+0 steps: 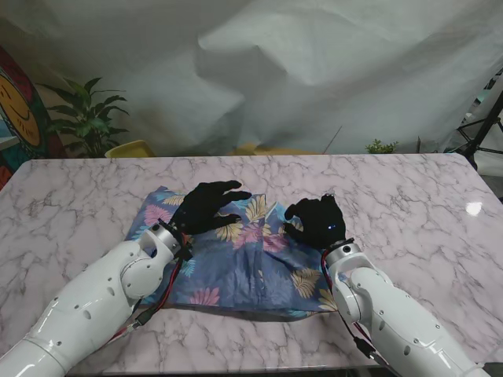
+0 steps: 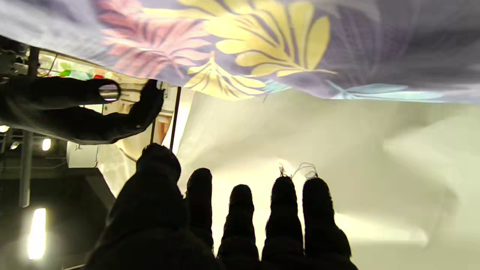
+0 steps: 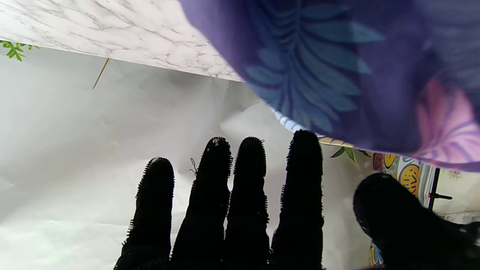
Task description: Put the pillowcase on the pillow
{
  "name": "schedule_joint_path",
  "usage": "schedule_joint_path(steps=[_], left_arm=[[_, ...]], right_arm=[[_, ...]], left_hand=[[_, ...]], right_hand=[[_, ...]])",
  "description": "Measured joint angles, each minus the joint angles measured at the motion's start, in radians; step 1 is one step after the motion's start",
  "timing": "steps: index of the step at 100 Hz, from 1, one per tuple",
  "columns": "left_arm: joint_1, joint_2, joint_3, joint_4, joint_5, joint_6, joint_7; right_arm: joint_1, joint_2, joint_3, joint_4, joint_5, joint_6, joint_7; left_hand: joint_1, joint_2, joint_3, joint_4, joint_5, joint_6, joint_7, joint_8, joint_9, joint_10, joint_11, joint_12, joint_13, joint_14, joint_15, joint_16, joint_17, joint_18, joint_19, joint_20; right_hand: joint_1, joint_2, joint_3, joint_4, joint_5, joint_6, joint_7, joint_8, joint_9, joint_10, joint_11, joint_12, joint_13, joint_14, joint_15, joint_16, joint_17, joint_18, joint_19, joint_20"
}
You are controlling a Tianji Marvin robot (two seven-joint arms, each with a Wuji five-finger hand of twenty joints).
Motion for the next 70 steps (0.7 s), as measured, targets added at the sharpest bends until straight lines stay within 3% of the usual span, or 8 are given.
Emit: schedule_joint_path(steps=[4,15,29,38,50,61,70], left_arm=[[-0.012,0.001,0.009,0.007,-0.002,0.011,-0.017],[-0.075,0.013,0.065,0.046,-0.02,0.025,-0.145],[-0.136,0.017,0.132,0.112,-0.044,0.078,-0.204],[-0.16,0.018,0.162,0.146,-0.07,0.088,-0.212],[-0.172,0.008,0.174,0.193,-0.145,0.079,-0.209],[-0.171,-0.006,0.177,0.219,-0.152,0.076,-0.157],[-0.166,-0.022,0.178,0.234,-0.206,0.075,-0.129]], right_arm=[[0.008,0.0,-0.015,0.01,0.006,-0.001,-0.004],[0.048,-0.004,-0.077,0.057,0.037,-0.019,-0.022],[0.098,-0.016,-0.145,0.122,0.068,-0.054,-0.046],[0.117,-0.024,-0.172,0.143,0.08,-0.066,-0.058],[0.131,-0.034,-0.191,0.16,0.104,-0.097,-0.076],[0.141,-0.036,-0.205,0.171,0.105,-0.159,-0.081],[0.141,-0.036,-0.203,0.172,0.104,-0.205,-0.082]], left_hand=[[0.001,0.015,0.0,0.0,-0.023,0.003,-0.005,0.0,-0.005,0.005,-0.03,-0.016,-0.034,0.0,-0.002,-0.012,-0.017,0.0,-0.023,-0.015],[0.003,0.026,0.0,0.0,-0.07,0.029,-0.037,0.0,-0.035,0.007,-0.131,-0.052,-0.096,0.007,-0.034,-0.052,-0.054,-0.002,-0.076,-0.059],[0.019,0.041,-0.02,0.0,-0.107,0.074,-0.081,0.0,-0.076,0.034,-0.253,-0.048,-0.119,0.032,-0.137,-0.13,-0.069,-0.002,-0.189,-0.153],[0.02,0.064,-0.022,0.0,-0.154,0.094,-0.114,-0.001,-0.099,0.045,-0.29,-0.034,-0.143,0.027,-0.172,-0.135,-0.075,-0.001,-0.235,-0.178],[0.02,0.075,-0.021,0.0,-0.154,0.104,-0.118,-0.001,-0.099,0.057,-0.291,-0.033,-0.145,0.032,-0.184,-0.135,-0.076,-0.001,-0.247,-0.179],[0.02,0.075,-0.021,0.0,-0.154,0.105,-0.119,-0.001,-0.099,0.057,-0.291,-0.023,-0.145,0.032,-0.184,-0.135,-0.076,-0.001,-0.247,-0.179],[0.02,0.08,-0.021,0.0,-0.154,0.107,-0.12,-0.001,-0.099,0.057,-0.291,-0.011,-0.145,0.032,-0.185,-0.131,-0.076,-0.001,-0.247,-0.179]], right_hand=[[0.0,0.0,0.0,0.0,0.0,0.0,0.0,0.0,0.0,0.0,0.0,0.0,0.0,0.0,0.0,0.0,0.0,0.0,0.0,0.0],[0.0,0.0,0.0,0.0,0.0,0.0,0.0,0.0,0.0,0.0,0.0,0.0,0.0,0.0,0.0,0.0,0.0,0.0,0.0,0.0],[0.0,0.0,0.0,0.0,0.0,0.019,0.007,0.0,0.0,0.0,0.0,0.0,0.0,0.0,0.0,0.0,0.0,0.0,0.0,0.0],[0.0,0.0,0.0,0.0,0.0,0.019,0.009,0.0,0.0,0.0,0.0,0.0,0.0,0.0,0.0,0.0,0.0,0.0,0.0,0.0],[0.0,0.0,0.0,0.0,0.0,0.029,0.009,0.0,0.0,0.0,0.0,0.0,0.0,0.0,0.0,0.0,0.0,0.001,0.0,0.0],[0.0,0.0,0.0,0.0,0.0,0.029,0.009,0.0,0.0,0.0,0.0,0.0,0.0,0.0,0.0,0.0,0.0,0.001,0.0,0.0],[0.0,0.0,0.0,0.0,0.0,0.029,0.009,0.0,0.0,0.0,0.0,0.0,0.0,0.0,0.0,0.0,0.004,0.001,0.0,0.0]])
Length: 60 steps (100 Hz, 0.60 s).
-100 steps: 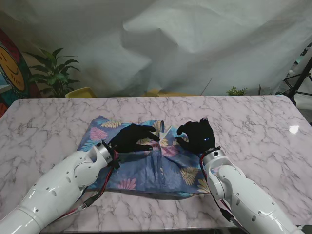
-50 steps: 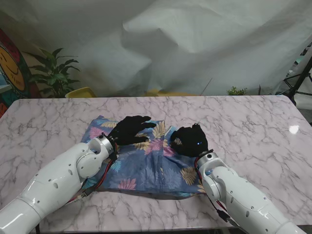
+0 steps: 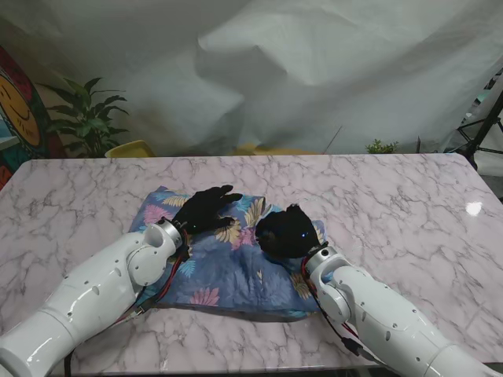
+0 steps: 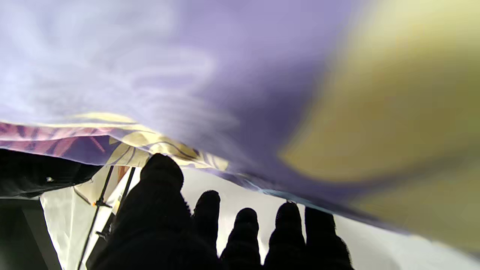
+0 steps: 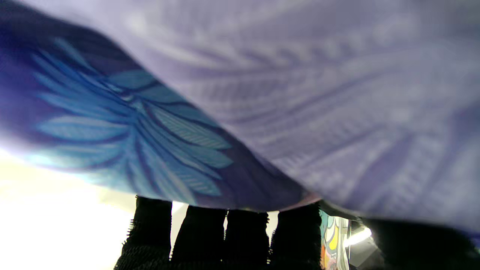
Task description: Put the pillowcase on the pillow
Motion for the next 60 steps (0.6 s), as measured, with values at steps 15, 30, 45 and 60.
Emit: schedule_joint_path(steps=[15,30,45,60], left_arm=[[-0.001,-0.017,0.024,0.025,-0.032,-0.018,0.001],[0.024,-0.022,-0.008,0.004,-0.013,-0.002,0.001],[0.11,-0.013,-0.092,-0.121,0.068,0.104,0.052],[0.208,-0.005,-0.184,-0.251,0.139,0.174,0.088]], right_arm=[[-0.052,0.004,0.079,-0.07,-0.054,0.014,0.013],[-0.145,0.033,0.168,-0.247,-0.199,0.141,0.085],[-0.198,0.049,0.228,-0.34,-0.289,0.241,0.122],[-0.249,0.046,0.285,-0.377,-0.301,0.356,0.066]], left_hand=[[0.0,0.0,-0.01,0.0,0.0,0.001,0.0,0.0,0.0,0.0,0.0,0.013,0.0,-0.001,0.0,0.001,0.0,0.0,0.0,0.0],[0.0,0.0,-0.01,0.0,0.0,0.001,0.0,0.005,0.0,0.0,0.0,0.024,0.0,-0.002,0.003,0.001,0.0,0.0,0.0,0.0],[-0.001,0.0,-0.01,0.0,0.0,0.007,0.0,0.005,0.0,0.0,0.0,0.025,0.0,-0.002,0.003,0.001,0.0,0.0,0.0,0.0],[-0.018,0.001,-0.01,0.0,0.0,0.007,0.0,0.005,0.0,-0.001,0.0,0.025,0.0,-0.003,0.003,-0.002,-0.001,0.0,-0.005,0.0]], right_hand=[[0.0,0.0,0.015,0.0,0.001,0.0,-0.002,0.0,0.002,0.0,0.0,0.0,0.004,0.0,0.0,0.0,0.001,0.0,0.0,0.0],[0.0,0.0,0.015,0.0,0.001,-0.001,-0.002,0.0,0.003,-0.001,0.0,0.0,0.004,0.0,0.0,0.0,0.001,0.0,0.0,0.0],[0.0,-0.001,0.015,0.0,0.0,-0.001,-0.005,0.0,0.002,-0.004,0.0,0.0,0.004,0.0,0.0,0.0,0.002,0.0,0.0,0.0],[-0.001,-0.001,-0.002,0.0,-0.035,0.022,-0.047,-0.012,-0.017,0.001,-0.004,0.0,-0.002,0.0,-0.007,-0.014,0.002,0.0,0.0,0.0]])
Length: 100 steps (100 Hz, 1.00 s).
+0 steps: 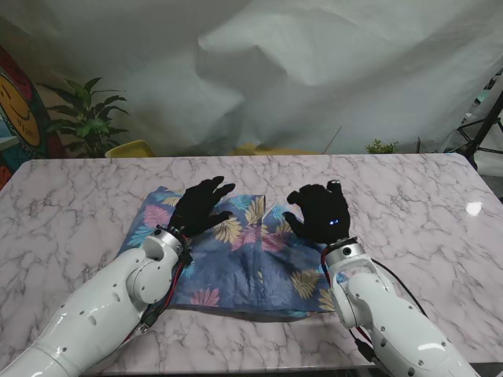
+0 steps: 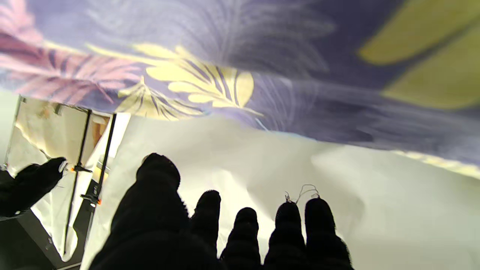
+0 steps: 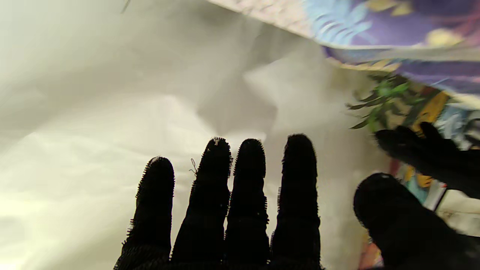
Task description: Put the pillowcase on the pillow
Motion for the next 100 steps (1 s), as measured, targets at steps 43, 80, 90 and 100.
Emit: schedule_joint_path(steps=[43,80,90,100], left_arm=[[0.153,0.014,-0.147,-0.098,0.016,0.124,-0.025],[0.195,0.038,-0.224,-0.14,-0.014,0.134,-0.192],[0.204,0.042,-0.242,-0.14,-0.013,0.134,-0.189],[0.214,0.044,-0.259,-0.14,-0.011,0.135,-0.188]], right_arm=[[-0.127,-0.047,0.156,-0.041,0.195,0.019,-0.194],[-0.142,-0.081,0.206,0.044,0.383,-0.152,-0.201],[-0.142,-0.085,0.206,0.061,0.392,-0.156,-0.203],[-0.138,-0.088,0.203,0.074,0.404,-0.158,-0.205]], left_hand=[[-0.052,0.01,-0.013,0.0,0.0,0.002,-0.075,0.0,0.0,0.001,-0.011,-0.019,-0.014,0.014,-0.069,-0.015,-0.004,0.002,-0.214,-0.037],[-0.112,0.023,-0.002,0.0,-0.001,0.004,-0.16,-0.005,-0.001,0.026,-0.05,-0.221,-0.037,0.018,-0.165,-0.11,-0.012,0.002,-0.434,-0.037],[-0.112,0.025,-0.001,0.0,-0.001,0.004,-0.167,-0.005,-0.001,0.026,-0.054,-0.234,-0.037,0.018,-0.173,-0.124,-0.012,0.002,-0.445,-0.037],[-0.112,0.034,-0.002,0.0,-0.001,0.01,-0.17,-0.005,-0.013,0.027,-0.064,-0.236,-0.038,0.018,-0.173,-0.133,-0.012,0.002,-0.446,-0.037]], right_hand=[[-0.019,0.101,-0.296,0.0,-0.281,0.163,-0.124,-0.114,-0.326,0.075,-0.016,-0.017,-0.234,0.032,-0.024,-0.008,-0.12,-0.051,-0.102,-0.053],[0.05,0.23,-0.565,0.013,-0.349,0.204,-0.17,-0.204,-0.438,0.115,-0.092,-0.062,-0.322,0.033,-0.131,-0.071,-0.174,-0.099,-0.266,-0.163],[0.055,0.24,-0.6,0.018,-0.349,0.214,-0.171,-0.206,-0.439,0.116,-0.1,-0.064,-0.323,0.033,-0.143,-0.079,-0.177,-0.1,-0.274,-0.172],[0.065,0.24,-0.611,0.021,-0.349,0.214,-0.171,-0.206,-0.439,0.116,-0.1,-0.064,-0.323,0.033,-0.143,-0.079,-0.177,-0.101,-0.274,-0.176]])
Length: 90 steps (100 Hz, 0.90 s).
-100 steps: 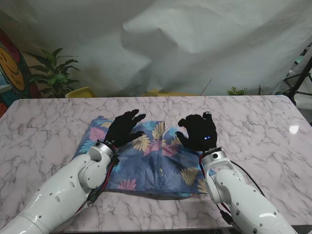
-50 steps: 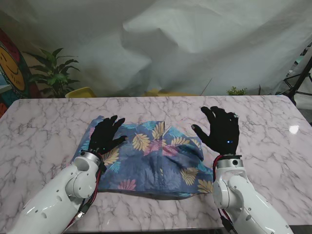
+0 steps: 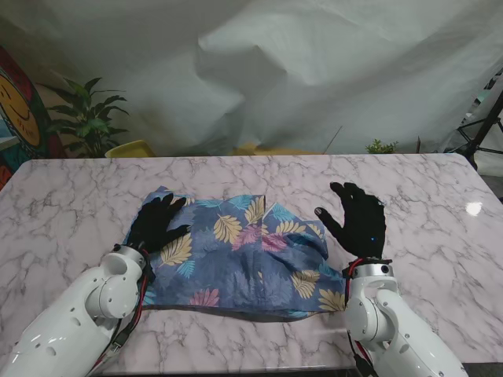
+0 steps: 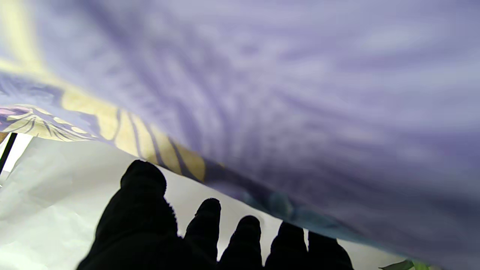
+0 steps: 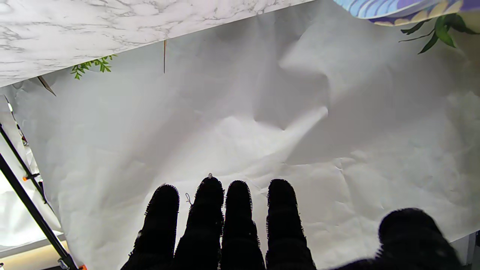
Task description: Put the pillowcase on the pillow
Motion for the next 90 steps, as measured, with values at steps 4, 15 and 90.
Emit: schedule_joint_path(steps=[4,15,90], left_arm=[[0.003,0.001,-0.006,0.0,0.004,0.0,0.003],[0.014,0.001,-0.021,0.002,-0.001,0.005,0.01],[0.029,0.003,-0.012,-0.018,0.026,0.049,0.038]], right_arm=[[0.002,0.0,-0.001,0.004,0.0,0.0,0.001],[0.005,0.0,-0.001,0.013,0.0,0.001,0.008],[0.006,-0.004,0.002,0.031,0.013,0.0,-0.009]], left_hand=[[0.0,0.0,0.0,0.0,0.0,0.002,0.0,0.0,0.0,0.0,0.0,0.0,0.0,0.0,0.0,-0.002,0.0,0.0,0.0,0.0],[0.0,0.0,0.0,0.0,0.0,0.002,-0.001,0.0,0.0,0.0,0.0,-0.001,0.0,0.0,-0.005,-0.004,0.0,0.0,0.0,-0.011],[0.0,0.0,0.0,0.0,0.0,0.002,-0.002,0.0,0.0,0.0,0.0,0.008,0.0,0.0,-0.005,-0.006,0.0,0.0,0.0,-0.011]], right_hand=[[0.0,0.0,0.0,0.0,0.0,0.0,0.0,0.0,0.0,0.0,0.0,0.0,0.0,0.0,0.0,0.0,0.0,0.0,0.0,0.0],[0.0,0.0,-0.001,0.0,0.0,0.0,0.0,0.0,0.0,0.0,0.0,0.0,0.0,0.0,0.0,0.0,0.0,0.0,0.0,0.0],[0.046,0.01,-0.013,0.001,0.02,0.001,0.001,0.0,0.018,-0.003,0.0,0.0,0.015,0.0,0.0,0.0,0.006,-0.001,-0.002,-0.001]])
